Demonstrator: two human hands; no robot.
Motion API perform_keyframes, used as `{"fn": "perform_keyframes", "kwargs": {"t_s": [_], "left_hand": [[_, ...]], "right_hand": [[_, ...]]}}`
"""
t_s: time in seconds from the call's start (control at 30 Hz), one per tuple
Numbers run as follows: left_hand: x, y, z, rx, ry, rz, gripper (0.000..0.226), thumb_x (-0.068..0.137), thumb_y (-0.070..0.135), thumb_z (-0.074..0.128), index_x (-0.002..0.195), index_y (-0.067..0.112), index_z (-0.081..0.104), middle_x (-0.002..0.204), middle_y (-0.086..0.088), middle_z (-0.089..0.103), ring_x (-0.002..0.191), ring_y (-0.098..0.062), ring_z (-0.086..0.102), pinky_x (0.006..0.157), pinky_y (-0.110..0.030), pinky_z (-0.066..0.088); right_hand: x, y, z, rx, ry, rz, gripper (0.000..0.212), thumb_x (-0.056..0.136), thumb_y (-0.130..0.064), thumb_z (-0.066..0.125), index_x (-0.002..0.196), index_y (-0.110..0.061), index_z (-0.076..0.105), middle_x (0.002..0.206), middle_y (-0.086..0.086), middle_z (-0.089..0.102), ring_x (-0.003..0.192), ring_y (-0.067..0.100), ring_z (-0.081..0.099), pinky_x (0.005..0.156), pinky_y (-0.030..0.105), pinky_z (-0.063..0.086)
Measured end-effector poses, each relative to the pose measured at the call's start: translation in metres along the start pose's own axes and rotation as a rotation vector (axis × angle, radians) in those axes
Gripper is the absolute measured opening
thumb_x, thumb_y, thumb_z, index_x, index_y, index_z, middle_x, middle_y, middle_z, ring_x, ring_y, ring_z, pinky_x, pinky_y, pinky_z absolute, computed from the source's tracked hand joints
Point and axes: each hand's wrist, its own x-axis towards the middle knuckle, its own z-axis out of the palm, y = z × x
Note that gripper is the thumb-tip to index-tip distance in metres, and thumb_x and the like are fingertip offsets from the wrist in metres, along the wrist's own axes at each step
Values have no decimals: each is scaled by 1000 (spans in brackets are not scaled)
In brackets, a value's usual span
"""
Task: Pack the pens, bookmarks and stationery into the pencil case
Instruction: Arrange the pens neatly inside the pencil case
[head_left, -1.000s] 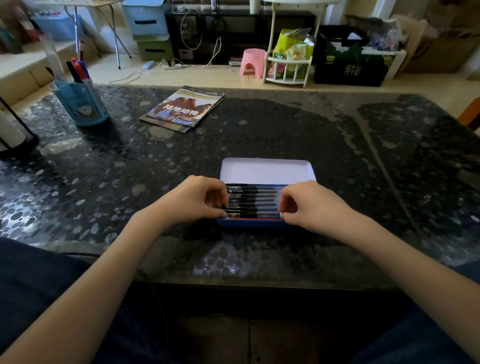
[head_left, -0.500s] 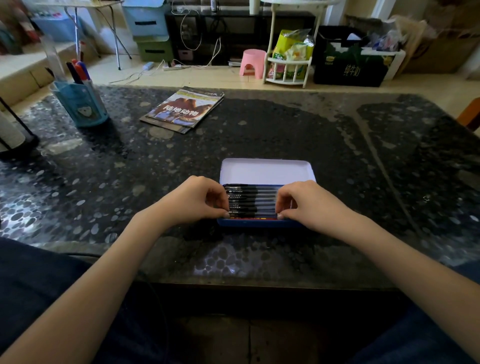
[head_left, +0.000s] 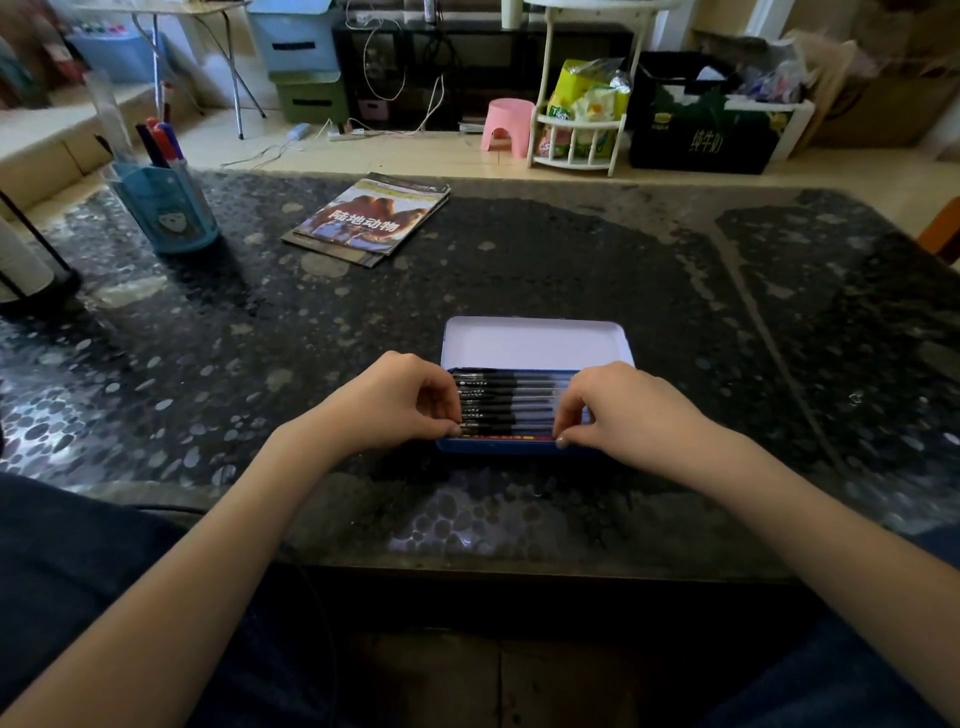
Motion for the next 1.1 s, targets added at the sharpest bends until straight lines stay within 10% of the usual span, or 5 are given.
{"fn": "perform_keyframes", "kwargs": {"t_s": [1.1], "left_hand": [[-1, 4, -3, 57, -25, 5, 11, 74, 19, 77, 76, 26, 69, 73, 12, 67, 69, 4, 59, 64, -7, 44]], "right_hand": [[4, 7, 8, 197, -107, -35, 25, 85, -36, 67, 72, -29, 46, 75, -15, 53, 70, -1, 50, 59, 21, 37]]}}
